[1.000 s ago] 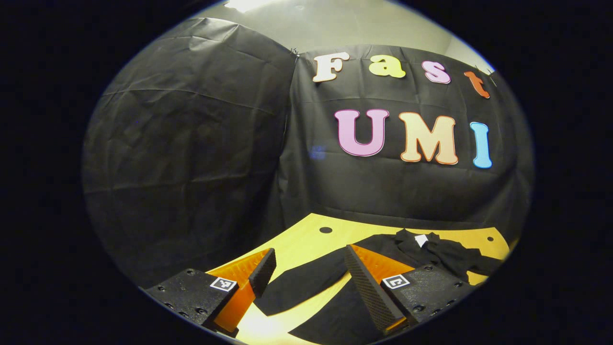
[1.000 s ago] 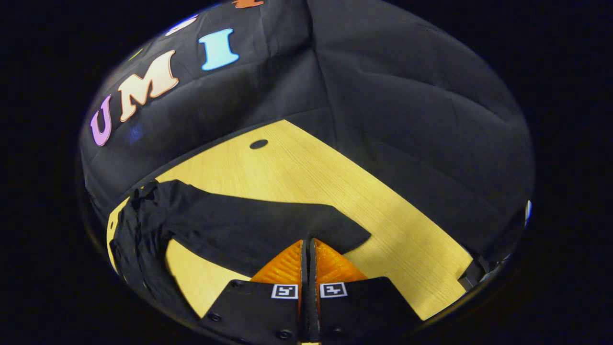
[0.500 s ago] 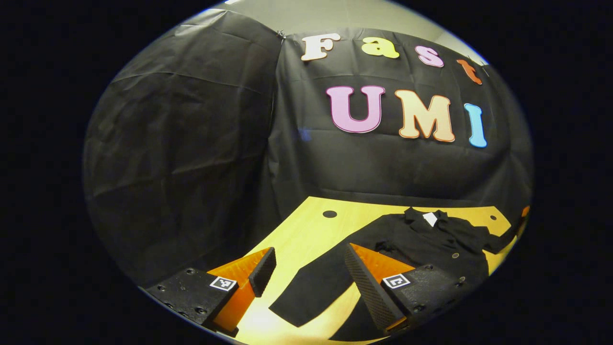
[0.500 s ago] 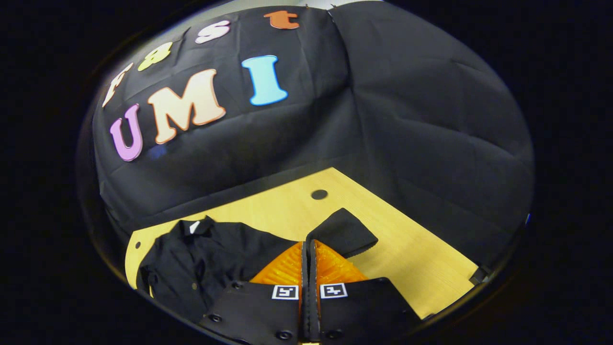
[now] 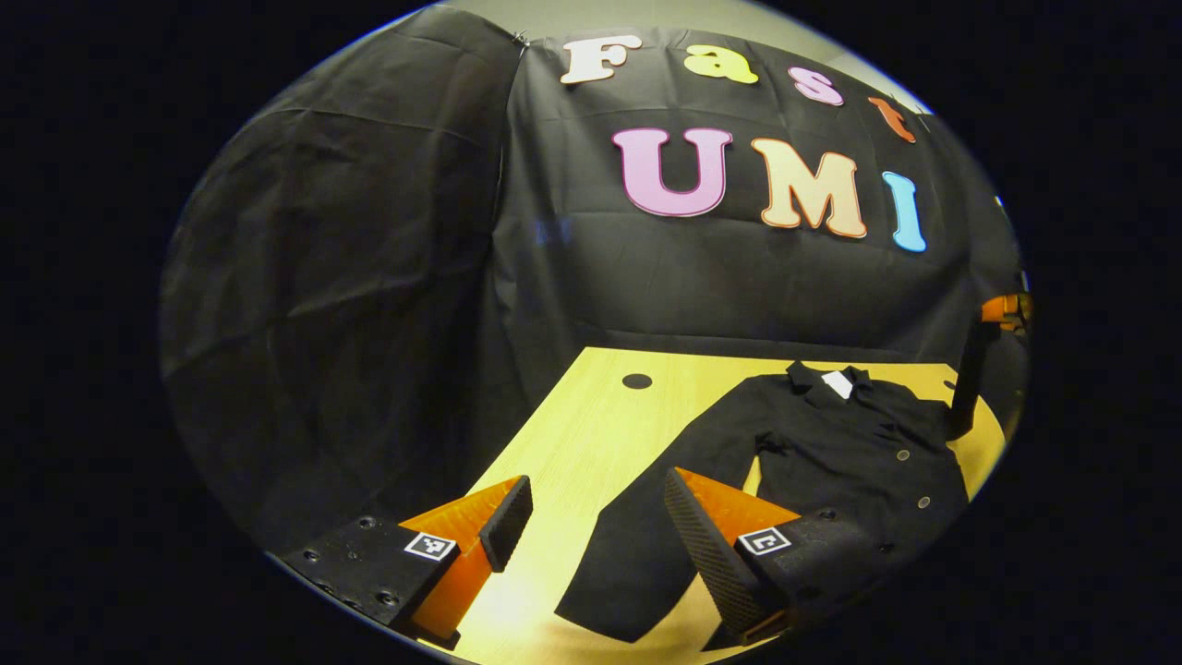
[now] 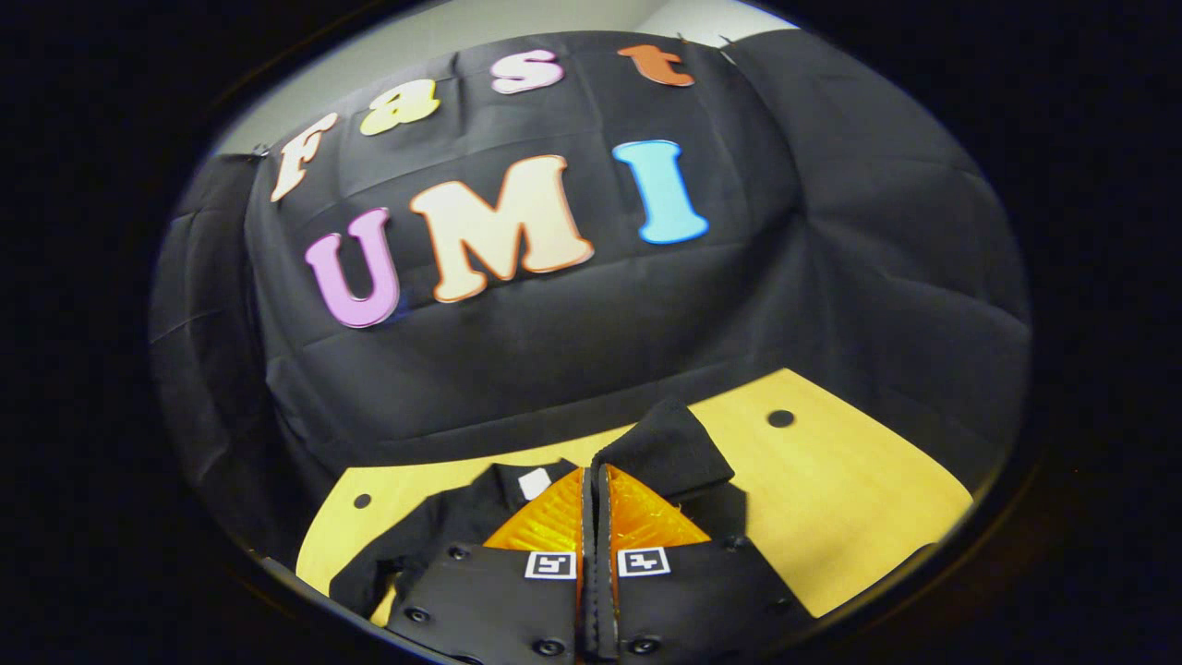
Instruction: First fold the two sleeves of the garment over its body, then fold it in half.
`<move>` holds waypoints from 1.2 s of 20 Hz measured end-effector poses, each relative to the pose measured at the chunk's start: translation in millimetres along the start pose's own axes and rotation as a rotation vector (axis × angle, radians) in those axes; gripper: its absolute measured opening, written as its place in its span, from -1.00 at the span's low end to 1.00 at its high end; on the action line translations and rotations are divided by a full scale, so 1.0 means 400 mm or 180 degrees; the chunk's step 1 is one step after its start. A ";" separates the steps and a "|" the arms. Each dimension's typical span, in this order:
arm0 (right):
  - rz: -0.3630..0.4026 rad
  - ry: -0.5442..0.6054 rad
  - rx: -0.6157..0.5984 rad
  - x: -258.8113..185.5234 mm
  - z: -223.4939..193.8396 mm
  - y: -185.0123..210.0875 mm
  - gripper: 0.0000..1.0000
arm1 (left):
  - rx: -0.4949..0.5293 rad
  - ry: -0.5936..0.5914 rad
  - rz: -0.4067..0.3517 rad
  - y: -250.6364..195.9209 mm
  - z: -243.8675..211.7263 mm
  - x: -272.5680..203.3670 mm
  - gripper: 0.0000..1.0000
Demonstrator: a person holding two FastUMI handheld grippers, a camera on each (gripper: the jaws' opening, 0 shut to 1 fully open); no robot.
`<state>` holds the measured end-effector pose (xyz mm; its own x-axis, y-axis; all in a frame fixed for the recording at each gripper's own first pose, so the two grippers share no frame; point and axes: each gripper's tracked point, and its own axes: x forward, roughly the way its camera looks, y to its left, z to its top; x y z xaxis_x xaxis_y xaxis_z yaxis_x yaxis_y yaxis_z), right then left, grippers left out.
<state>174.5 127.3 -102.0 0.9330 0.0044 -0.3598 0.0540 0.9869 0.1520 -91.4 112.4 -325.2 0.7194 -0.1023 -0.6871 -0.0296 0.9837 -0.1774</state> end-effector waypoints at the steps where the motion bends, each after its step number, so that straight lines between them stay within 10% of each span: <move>1: 0.0101 0.0033 -0.0026 0.022 -0.010 0.046 -0.96 | -0.0027 0.0048 -0.0017 0.004 -0.012 0.007 0.89; 12: 0.1188 0.0645 -0.0091 0.187 -0.247 0.513 -0.88 | -0.0353 0.0688 0.0137 0.060 -0.161 0.018 0.94; 20: 0.1152 0.1338 -0.0280 0.268 -0.519 0.536 -0.94 | -0.0239 0.1065 0.0191 0.040 -0.296 -0.039 0.95; 22: 0.1160 0.1386 -0.0219 0.263 -0.532 0.539 -0.88 | -0.0198 0.1149 0.0072 0.007 -0.325 -0.058 0.95; 24: 0.1181 0.1457 -0.0126 0.271 -0.539 0.542 -0.30 | -0.0193 0.1230 -0.0022 -0.020 -0.347 -0.070 0.95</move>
<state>210.7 376.7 -306.8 0.6380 0.4108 -0.6512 -0.2681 0.9114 0.3123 -207.8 86.9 -402.4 0.4056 -0.1683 -0.8984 -0.0750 0.9735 -0.2162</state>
